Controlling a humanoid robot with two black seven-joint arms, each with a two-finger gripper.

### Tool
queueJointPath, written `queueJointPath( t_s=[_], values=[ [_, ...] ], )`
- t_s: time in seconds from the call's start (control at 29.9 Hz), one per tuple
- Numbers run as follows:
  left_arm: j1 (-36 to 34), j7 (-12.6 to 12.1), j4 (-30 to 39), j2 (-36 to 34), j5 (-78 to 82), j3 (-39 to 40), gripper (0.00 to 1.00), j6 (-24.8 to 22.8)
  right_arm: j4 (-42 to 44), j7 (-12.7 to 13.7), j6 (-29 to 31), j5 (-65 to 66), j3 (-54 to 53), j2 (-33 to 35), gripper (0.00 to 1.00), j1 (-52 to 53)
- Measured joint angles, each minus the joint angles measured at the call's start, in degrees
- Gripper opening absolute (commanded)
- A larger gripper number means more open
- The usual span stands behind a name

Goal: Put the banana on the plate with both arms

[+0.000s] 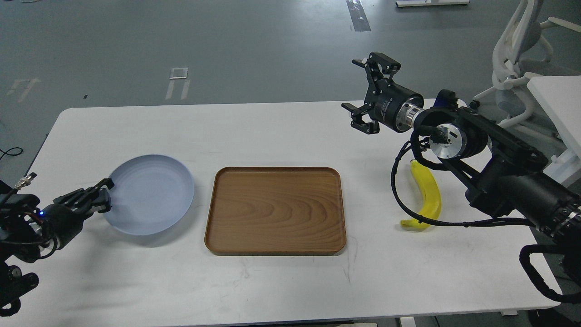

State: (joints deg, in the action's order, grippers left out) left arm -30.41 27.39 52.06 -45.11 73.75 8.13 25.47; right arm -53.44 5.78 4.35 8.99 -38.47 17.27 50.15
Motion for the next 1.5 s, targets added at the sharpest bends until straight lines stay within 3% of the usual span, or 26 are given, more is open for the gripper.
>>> queueJointPath(
  t_s=[0.17,0.33,0.5,0.8,1.14,1.2,1.24,1.27,1.3,1.37,1.5],
  values=[
    [-6.7,0.0,9.6,-0.1,0.9,-0.4,0.00,-2.3,0.0,0.0,0.0,-0.1,-1.5,1.0,1.00,1.0],
    [-13.1,-0.6,11.5,4.8,4.9,-3.2,0.00,-8.0,-0.1,0.0,0.0,-0.2,-1.8,2.7,1.00,1.4],
    [-18.8,-1.4,6.6,12.2,6.4,-10.5,0.00,-12.1,-0.4,0.0,0.0,-0.2,-2.1,4.3,1.00,1.4],
    [-22.6,-1.5,-5.3,26.5,6.5,-16.4,0.00,-12.8,-0.5,0.0,0.0,-0.2,-2.6,5.5,1.00,1.4],
    [-21.8,-1.5,-9.5,29.0,6.5,-19.3,0.01,-12.8,-0.4,0.0,0.0,-0.2,-3.1,5.6,1.00,1.1],
    [-21.7,-1.4,-9.6,29.0,6.4,-19.4,0.16,-12.8,-0.4,0.0,0.0,-0.2,-3.1,5.6,1.00,1.1],
    [-21.7,-1.4,-9.6,29.0,6.4,-19.4,0.16,-12.8,-0.4,0.0,0.0,-0.2,-3.1,5.6,1.00,1.1],
    [-21.7,-1.3,-9.6,29.0,6.3,-19.4,0.33,-12.7,-0.4,0.0,0.0,-0.2,-3.1,5.6,1.00,1.1],
    [-21.6,-1.3,-9.7,29.0,6.3,-19.4,0.63,-12.7,-0.4,0.0,0.0,-0.2,-3.1,5.5,1.00,1.1],
    [-21.6,-1.1,-9.7,29.0,5.9,-19.4,0.98,-12.7,-0.4,0.0,0.0,-0.2,-3.1,5.5,1.00,1.1],
    [-21.7,-0.5,-9.4,29.0,5.0,-18.6,0.98,-12.6,-0.4,0.0,0.0,-0.2,-2.8,5.5,1.00,1.1]
  ],
)
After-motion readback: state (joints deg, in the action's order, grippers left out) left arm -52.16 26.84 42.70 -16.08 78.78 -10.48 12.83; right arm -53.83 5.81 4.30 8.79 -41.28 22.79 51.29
